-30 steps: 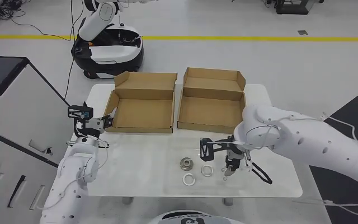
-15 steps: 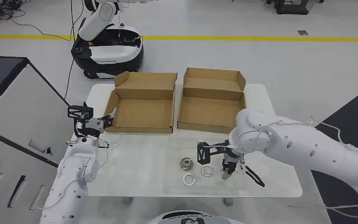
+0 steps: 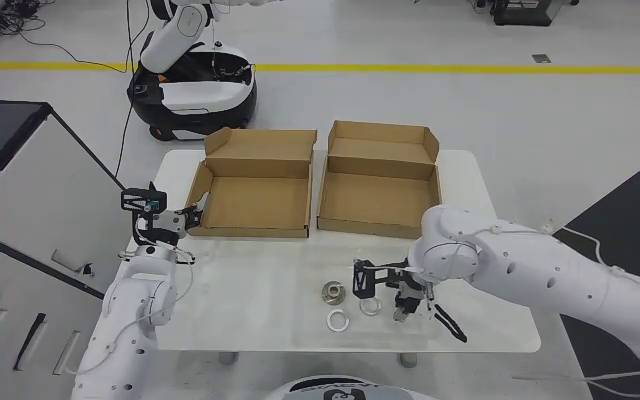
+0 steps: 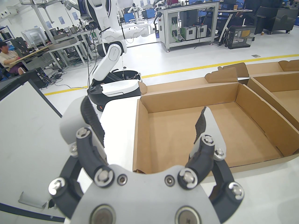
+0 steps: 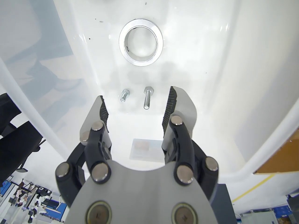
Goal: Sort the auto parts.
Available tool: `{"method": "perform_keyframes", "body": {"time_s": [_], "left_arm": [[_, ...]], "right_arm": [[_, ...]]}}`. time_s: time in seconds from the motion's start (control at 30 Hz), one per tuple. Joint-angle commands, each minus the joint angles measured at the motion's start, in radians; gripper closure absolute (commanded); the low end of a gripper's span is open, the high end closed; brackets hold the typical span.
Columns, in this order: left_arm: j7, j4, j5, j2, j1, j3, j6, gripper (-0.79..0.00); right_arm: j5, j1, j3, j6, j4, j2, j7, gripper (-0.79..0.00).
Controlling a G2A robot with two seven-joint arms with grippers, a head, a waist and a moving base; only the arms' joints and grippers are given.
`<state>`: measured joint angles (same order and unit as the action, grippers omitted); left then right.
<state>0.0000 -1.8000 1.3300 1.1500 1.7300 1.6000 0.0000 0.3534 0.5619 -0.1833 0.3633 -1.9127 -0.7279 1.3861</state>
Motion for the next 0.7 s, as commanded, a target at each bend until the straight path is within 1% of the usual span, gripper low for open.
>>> {"method": "perform_keyframes", "body": {"time_s": [0.0, 0.1, 0.23, 0.3, 0.67], "left_arm": [[0.000, 0.000, 0.000, 0.000, 0.000, 0.000, 0.000, -0.785], [0.000, 0.000, 0.000, 0.000, 0.000, 0.000, 0.000, -0.785], [0.000, 0.000, 0.000, 0.000, 0.000, 0.000, 0.000, -0.785], [0.000, 0.000, 0.000, 0.000, 0.000, 0.000, 0.000, -0.785], [0.000, 0.000, 0.000, 0.000, 0.000, 0.000, 0.000, -0.785]], "right_arm": [[0.007, 0.006, -0.006, -0.001, -0.001, 0.004, -0.001, -0.468], [0.025, 0.016, -0.017, -0.006, -0.002, 0.009, -0.014, -0.459], [0.043, 0.033, -0.027, -0.013, -0.005, 0.014, -0.027, -0.422], [0.051, 0.041, -0.030, -0.014, -0.007, 0.016, -0.032, -0.391], [0.098, 0.081, -0.049, -0.014, 0.002, 0.022, -0.047, -0.379]]}}
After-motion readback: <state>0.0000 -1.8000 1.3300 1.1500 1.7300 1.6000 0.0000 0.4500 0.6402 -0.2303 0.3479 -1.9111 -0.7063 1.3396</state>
